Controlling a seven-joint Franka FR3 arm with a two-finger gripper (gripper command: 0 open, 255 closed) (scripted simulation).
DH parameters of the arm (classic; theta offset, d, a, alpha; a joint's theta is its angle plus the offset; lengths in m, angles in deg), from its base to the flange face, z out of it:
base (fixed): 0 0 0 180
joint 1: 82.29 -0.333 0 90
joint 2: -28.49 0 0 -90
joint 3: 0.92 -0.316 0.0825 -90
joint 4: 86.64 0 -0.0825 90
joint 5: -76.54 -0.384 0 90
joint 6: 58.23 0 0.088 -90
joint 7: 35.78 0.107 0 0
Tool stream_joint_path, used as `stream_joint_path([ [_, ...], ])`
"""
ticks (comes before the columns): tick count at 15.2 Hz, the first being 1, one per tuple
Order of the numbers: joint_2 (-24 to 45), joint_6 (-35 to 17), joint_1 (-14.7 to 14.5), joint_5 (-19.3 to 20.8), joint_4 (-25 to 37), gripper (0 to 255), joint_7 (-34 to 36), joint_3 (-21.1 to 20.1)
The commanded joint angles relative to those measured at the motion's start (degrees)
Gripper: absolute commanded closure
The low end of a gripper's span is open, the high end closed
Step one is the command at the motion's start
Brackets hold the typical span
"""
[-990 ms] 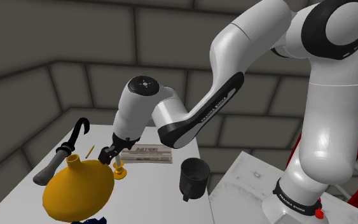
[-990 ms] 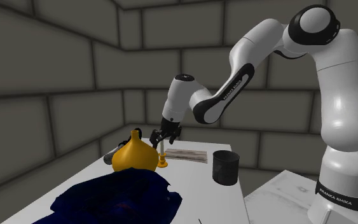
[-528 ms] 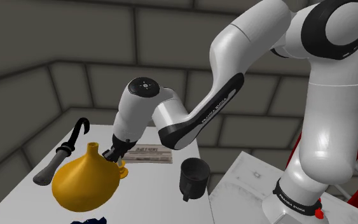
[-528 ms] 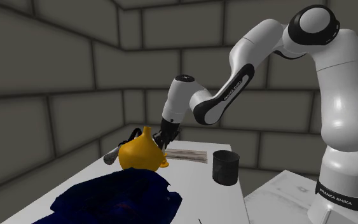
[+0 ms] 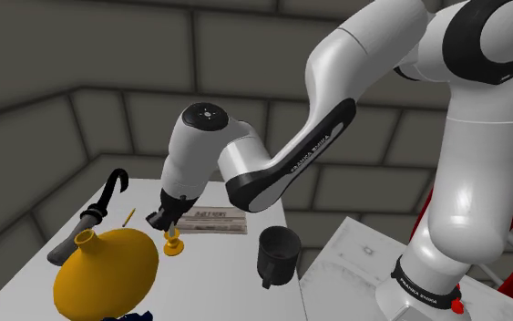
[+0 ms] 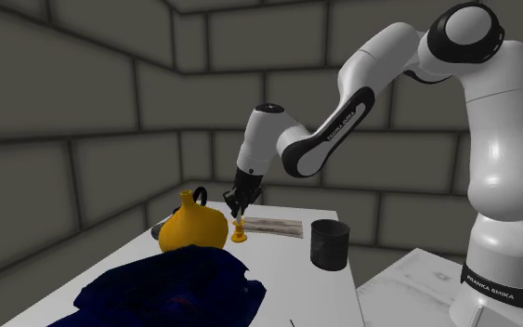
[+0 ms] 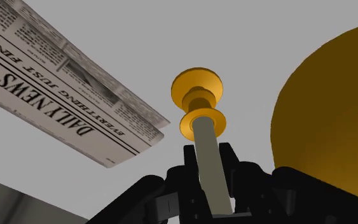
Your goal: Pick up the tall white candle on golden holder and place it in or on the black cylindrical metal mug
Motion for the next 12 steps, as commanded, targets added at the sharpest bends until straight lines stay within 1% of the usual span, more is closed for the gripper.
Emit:
stream_joint_path([
  [1, -1.11, 0.81, 0.70, -2.26, 0.18, 255, -1.89, -0.91],
  [12, -7.36, 5.57, 3.52, -13.54, 1.91, 255, -11.06, -4.46],
])
